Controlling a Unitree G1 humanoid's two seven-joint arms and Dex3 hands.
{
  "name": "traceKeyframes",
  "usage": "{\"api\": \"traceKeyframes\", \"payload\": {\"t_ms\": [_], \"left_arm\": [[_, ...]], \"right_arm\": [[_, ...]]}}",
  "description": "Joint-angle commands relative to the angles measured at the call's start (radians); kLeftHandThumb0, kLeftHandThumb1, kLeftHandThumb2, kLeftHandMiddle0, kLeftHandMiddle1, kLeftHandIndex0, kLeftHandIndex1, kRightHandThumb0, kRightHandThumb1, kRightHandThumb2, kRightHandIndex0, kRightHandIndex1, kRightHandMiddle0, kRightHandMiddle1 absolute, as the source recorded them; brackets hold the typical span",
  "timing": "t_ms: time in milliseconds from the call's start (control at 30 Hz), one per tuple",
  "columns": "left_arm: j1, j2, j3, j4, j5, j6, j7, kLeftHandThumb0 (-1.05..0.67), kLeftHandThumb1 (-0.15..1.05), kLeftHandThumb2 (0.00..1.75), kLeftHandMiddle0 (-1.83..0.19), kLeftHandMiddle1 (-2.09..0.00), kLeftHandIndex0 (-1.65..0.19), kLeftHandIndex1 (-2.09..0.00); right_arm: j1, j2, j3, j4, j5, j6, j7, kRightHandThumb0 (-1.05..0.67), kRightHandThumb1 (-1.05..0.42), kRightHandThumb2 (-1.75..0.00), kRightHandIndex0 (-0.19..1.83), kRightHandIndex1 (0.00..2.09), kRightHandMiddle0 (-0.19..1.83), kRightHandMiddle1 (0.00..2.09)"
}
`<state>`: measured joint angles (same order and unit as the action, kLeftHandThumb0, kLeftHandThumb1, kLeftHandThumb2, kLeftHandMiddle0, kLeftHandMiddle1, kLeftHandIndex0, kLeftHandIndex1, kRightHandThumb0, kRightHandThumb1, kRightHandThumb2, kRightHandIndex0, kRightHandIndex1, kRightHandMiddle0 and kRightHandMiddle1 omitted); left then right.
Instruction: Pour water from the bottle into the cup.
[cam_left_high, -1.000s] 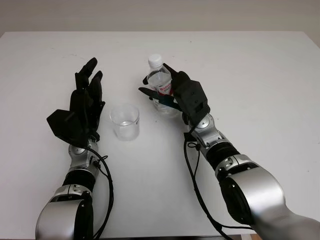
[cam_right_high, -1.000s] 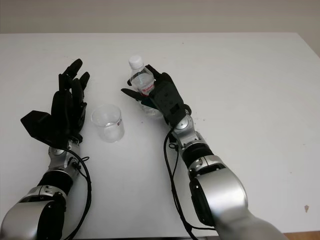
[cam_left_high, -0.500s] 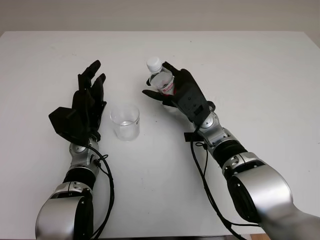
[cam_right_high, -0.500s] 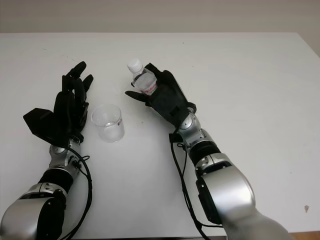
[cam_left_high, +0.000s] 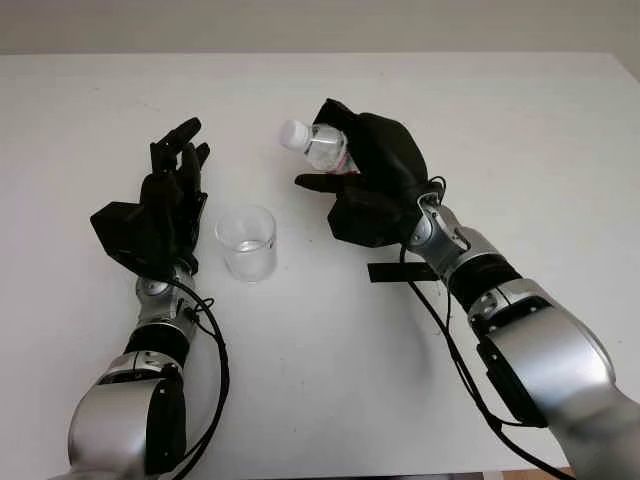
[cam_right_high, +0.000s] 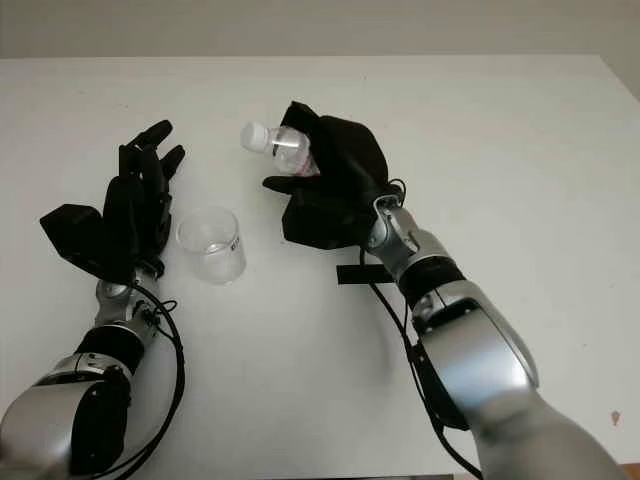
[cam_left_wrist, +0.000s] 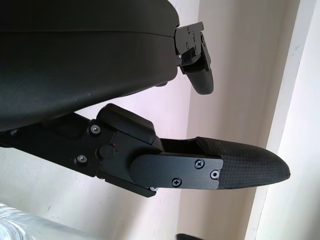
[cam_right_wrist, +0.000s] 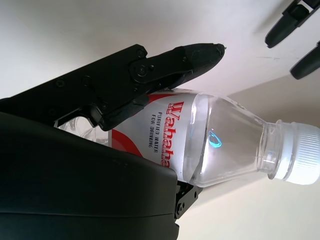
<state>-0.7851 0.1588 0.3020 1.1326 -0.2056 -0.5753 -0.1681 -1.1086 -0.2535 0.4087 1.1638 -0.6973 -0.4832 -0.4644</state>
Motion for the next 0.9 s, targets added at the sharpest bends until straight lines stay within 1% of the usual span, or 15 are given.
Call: {"api": "traceKeyframes", "payload": {"t_ms": [0,133,267,367,600,733,867], "left_arm": [[0.027,-0.010,0.002,0.026,0.003,0.012,0.008,-1.05,1.05,0.43,0.19,-0.87,0.19,-1.15],[0.028,-0.012,-0.002,0.024,0.009,0.011,0.014,-1.05,1.05,0.44,0.19,-0.87,0.19,-1.15],[0.030,-0.013,-0.003,0.022,0.012,0.009,0.016,-1.05,1.05,0.45,0.19,-0.83,0.19,-1.11],[0.030,-0.014,-0.001,0.020,0.013,0.007,0.020,-1.05,1.05,0.45,0.19,-0.86,0.19,-1.13],[0.032,-0.018,-0.001,0.022,0.014,0.004,0.021,-1.05,1.05,0.45,0.19,-0.89,0.19,-1.15],[0.034,-0.018,-0.004,0.021,0.020,0.001,0.024,-1.05,1.05,0.46,0.19,-0.90,0.19,-1.14],[0.034,-0.022,0.001,0.019,0.011,0.004,0.016,-1.05,1.05,0.44,0.19,-0.92,0.19,-1.17]], "right_arm": [[-0.040,-0.021,0.029,-0.017,-0.030,-0.012,-0.026,-0.44,-1.05,-0.24,1.33,2.09,0.96,2.09],[-0.058,-0.036,0.070,-0.013,-0.076,-0.040,-0.071,-0.42,-1.05,-0.22,1.29,2.09,0.92,2.09],[-0.071,-0.043,0.105,-0.005,-0.115,-0.054,-0.125,-0.43,-1.05,-0.20,1.34,2.09,0.92,2.09],[-0.081,-0.047,0.134,0.000,-0.145,-0.050,-0.148,-0.44,-1.05,-0.23,1.35,2.09,0.93,2.09],[-0.103,-0.068,0.228,-0.013,-0.259,-0.026,-0.240,-0.46,-1.05,-0.28,1.25,2.09,0.86,2.09],[-0.116,-0.070,0.283,-0.015,-0.327,-0.010,-0.334,-0.45,-1.05,-0.26,1.21,2.09,0.82,2.09],[-0.129,-0.062,0.313,-0.008,-0.356,0.006,-0.364,-0.46,-1.05,-0.22,1.23,2.09,0.80,2.09]]}}
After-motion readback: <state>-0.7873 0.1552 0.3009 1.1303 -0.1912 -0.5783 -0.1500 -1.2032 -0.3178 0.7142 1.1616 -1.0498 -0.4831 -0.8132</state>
